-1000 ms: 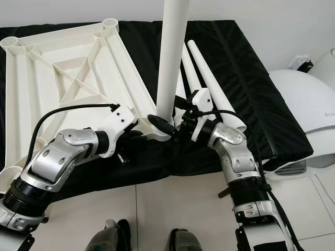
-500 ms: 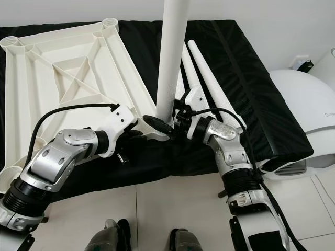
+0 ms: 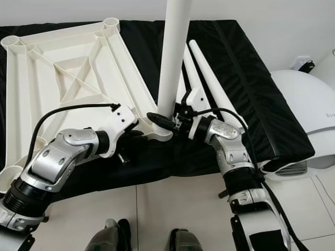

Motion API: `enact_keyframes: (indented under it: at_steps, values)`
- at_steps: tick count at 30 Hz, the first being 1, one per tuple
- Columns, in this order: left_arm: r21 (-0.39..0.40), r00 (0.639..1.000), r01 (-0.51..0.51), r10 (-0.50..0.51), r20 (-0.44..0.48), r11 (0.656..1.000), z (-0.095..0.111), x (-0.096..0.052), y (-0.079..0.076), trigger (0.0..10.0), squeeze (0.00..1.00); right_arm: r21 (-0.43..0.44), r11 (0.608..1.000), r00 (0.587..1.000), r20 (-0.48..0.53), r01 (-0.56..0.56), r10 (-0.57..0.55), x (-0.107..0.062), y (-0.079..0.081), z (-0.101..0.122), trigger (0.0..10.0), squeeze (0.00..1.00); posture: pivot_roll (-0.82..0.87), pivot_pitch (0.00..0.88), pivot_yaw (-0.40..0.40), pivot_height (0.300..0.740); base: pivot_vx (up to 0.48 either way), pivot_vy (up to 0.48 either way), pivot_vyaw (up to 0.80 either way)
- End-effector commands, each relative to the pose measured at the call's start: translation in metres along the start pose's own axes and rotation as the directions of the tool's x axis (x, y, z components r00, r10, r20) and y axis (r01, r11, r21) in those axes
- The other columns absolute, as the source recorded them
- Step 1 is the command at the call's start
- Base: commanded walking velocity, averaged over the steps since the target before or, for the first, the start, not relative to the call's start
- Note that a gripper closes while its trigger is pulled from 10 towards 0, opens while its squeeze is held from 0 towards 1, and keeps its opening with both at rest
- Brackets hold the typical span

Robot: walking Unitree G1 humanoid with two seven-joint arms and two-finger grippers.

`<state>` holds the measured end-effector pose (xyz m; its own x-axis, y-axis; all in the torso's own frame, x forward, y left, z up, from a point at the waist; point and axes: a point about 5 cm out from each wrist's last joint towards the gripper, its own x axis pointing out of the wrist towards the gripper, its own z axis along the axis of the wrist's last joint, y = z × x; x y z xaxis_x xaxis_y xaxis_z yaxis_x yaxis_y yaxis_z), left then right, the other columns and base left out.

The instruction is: Building children table

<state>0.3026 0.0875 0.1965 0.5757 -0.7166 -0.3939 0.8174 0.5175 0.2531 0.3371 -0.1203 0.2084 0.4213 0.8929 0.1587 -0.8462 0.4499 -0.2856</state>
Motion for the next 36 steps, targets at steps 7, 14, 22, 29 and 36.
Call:
enact_keyframes:
  at_steps: [7, 14, 22, 29, 36]
  values:
    - [0.008, 0.998, -0.067, 0.067, 0.014, 0.998, 0.004, -0.008, 0.009, 10.0, 0.00, 0.039, 0.997, 0.994, 0.082, 0.069, -0.072, -0.002, 0.012, 0.004, 0.0, 0.00, -0.02, 0.191, -0.019, 0.740, 0.000, 0.000, 0.00]
    - [0.005, 0.998, -0.066, 0.066, 0.014, 0.998, 0.003, -0.007, 0.009, 10.0, 0.00, 0.083, 0.976, 0.974, 0.088, 0.201, -0.208, -0.006, 0.020, 0.002, 0.0, 0.00, -0.02, 0.196, -0.017, 0.740, 0.000, 0.000, 0.00]
    - [0.004, 0.998, -0.065, 0.065, 0.015, 0.998, 0.004, -0.007, 0.010, 10.0, 0.00, 0.062, 0.921, 0.922, 0.024, 0.384, -0.386, -0.008, 0.026, -0.004, 0.0, 0.00, -0.03, 0.201, -0.015, 0.740, 0.000, 0.000, 0.00]
    - [0.003, 0.998, -0.066, 0.066, 0.014, 0.998, 0.004, -0.007, 0.010, 10.0, 0.00, 0.030, 0.849, 0.848, -0.068, 0.528, -0.526, -0.009, 0.036, -0.016, 0.0, 0.00, -0.03, 0.202, -0.014, 0.740, 0.000, 0.000, 0.00]
    - [0.004, 0.998, -0.065, 0.065, 0.013, 0.998, 0.004, -0.007, 0.010, 10.0, 0.00, -0.039, 0.745, 0.732, -0.160, 0.665, -0.662, -0.006, 0.045, -0.027, 0.0, 0.00, -0.03, 0.201, -0.011, 0.740, 0.000, 0.000, 0.00]
